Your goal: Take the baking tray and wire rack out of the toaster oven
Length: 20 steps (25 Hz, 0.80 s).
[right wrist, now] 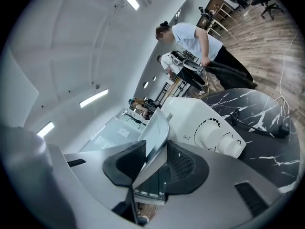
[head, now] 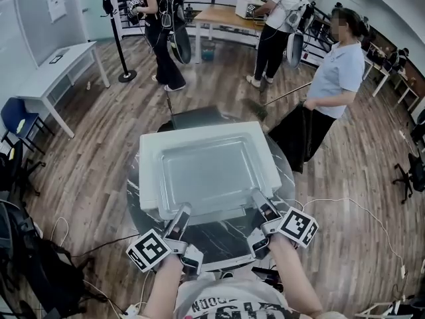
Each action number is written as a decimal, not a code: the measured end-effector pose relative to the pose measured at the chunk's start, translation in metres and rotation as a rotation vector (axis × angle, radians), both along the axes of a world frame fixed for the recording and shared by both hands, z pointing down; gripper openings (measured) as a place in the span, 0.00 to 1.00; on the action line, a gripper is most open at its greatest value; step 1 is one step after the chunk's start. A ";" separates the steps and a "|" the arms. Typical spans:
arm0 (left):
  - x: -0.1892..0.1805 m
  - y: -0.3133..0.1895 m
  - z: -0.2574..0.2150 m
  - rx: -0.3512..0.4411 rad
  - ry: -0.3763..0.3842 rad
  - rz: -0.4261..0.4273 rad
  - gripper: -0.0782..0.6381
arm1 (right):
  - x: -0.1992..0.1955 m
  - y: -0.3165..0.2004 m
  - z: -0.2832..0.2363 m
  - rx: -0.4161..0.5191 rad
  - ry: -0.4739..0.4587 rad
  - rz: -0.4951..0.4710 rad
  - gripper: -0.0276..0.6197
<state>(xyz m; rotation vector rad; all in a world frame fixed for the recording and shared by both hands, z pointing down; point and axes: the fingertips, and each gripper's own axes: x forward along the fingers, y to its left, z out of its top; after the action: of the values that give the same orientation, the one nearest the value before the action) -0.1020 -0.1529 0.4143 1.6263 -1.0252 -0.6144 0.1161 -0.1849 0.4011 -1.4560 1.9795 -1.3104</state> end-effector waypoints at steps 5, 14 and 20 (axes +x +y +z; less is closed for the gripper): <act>0.000 -0.001 0.001 -0.002 0.000 -0.017 0.32 | 0.000 -0.002 -0.002 0.015 0.037 -0.021 0.23; 0.005 0.018 -0.001 0.046 0.001 -0.004 0.33 | 0.006 0.021 -0.009 0.073 0.082 -0.054 0.36; 0.007 0.045 -0.001 0.040 0.017 -0.021 0.33 | 0.012 0.048 -0.007 0.080 0.017 -0.059 0.36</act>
<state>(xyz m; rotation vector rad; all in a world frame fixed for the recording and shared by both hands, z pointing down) -0.0947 -0.1082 0.4137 1.6443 -1.0241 -0.6654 0.1282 -0.1367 0.3940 -1.3869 2.0756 -1.2311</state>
